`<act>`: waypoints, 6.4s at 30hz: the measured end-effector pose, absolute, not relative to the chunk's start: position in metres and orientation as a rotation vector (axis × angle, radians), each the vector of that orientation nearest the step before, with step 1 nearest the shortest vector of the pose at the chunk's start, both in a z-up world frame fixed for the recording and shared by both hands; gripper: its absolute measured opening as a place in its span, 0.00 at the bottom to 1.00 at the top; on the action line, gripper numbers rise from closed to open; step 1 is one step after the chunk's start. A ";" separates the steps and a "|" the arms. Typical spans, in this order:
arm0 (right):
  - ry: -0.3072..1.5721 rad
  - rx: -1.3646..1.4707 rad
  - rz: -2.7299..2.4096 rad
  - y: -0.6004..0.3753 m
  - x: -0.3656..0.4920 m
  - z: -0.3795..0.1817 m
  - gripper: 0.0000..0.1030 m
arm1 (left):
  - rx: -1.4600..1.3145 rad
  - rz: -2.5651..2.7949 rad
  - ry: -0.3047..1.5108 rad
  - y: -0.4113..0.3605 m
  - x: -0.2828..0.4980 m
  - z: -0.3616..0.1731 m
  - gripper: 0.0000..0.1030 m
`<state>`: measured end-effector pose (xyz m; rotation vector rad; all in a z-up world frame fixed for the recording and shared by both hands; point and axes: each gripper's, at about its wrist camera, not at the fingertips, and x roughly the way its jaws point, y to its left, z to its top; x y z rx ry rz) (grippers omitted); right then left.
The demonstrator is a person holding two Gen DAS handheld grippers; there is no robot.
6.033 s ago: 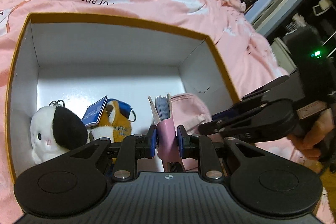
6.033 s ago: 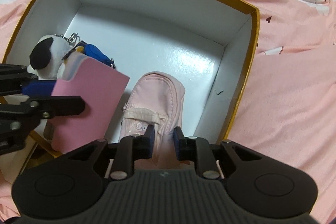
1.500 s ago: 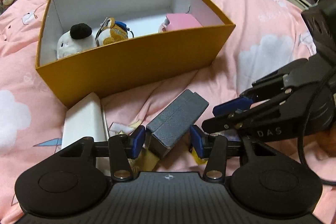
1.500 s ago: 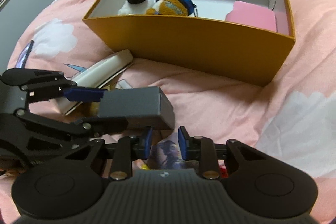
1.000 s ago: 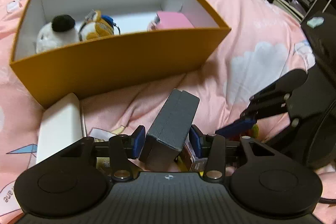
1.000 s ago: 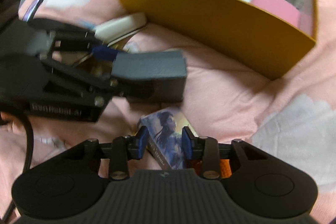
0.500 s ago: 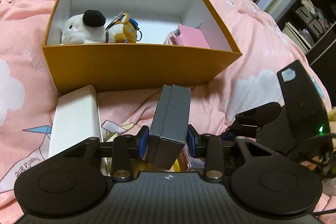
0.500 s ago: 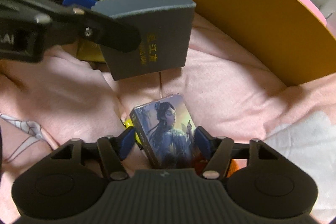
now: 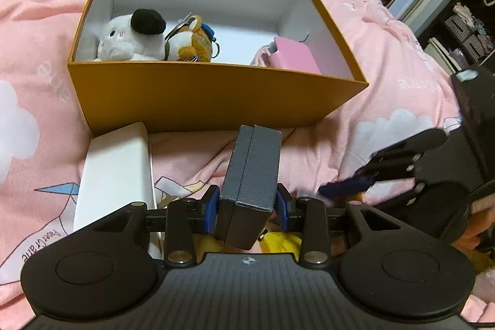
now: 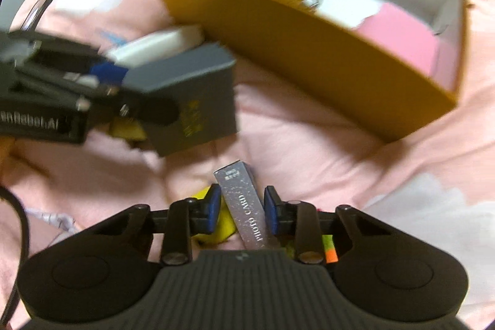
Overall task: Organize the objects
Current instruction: 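Lift grey box with left tool while right tool lifts photo card pack over orange box, then lower grey box into orange box and open left tool while right tool holds card pack, then lower photo card pack into orange box and open right tool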
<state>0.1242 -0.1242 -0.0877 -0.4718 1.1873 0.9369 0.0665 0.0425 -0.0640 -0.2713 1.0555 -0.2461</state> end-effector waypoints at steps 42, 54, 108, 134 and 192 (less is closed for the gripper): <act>1.149 -0.262 0.975 -0.144 0.146 -0.039 0.23 | -0.278 -0.330 1.016 0.042 0.065 -0.033 0.39; 0.860 -0.077 0.841 -0.169 0.208 0.051 0.23 | -0.197 -0.365 0.813 0.039 0.138 0.060 0.39; 0.816 -0.046 0.735 -0.146 0.324 0.022 0.23 | -0.255 -0.249 1.238 0.027 0.321 -0.089 0.53; 0.893 -0.026 0.805 -0.123 0.324 0.018 0.23 | -0.308 -0.235 1.003 0.048 0.304 -0.044 0.32; 0.963 -0.521 0.873 -0.034 0.302 -0.050 0.45 | -0.175 -0.106 0.961 0.071 0.252 -0.053 0.37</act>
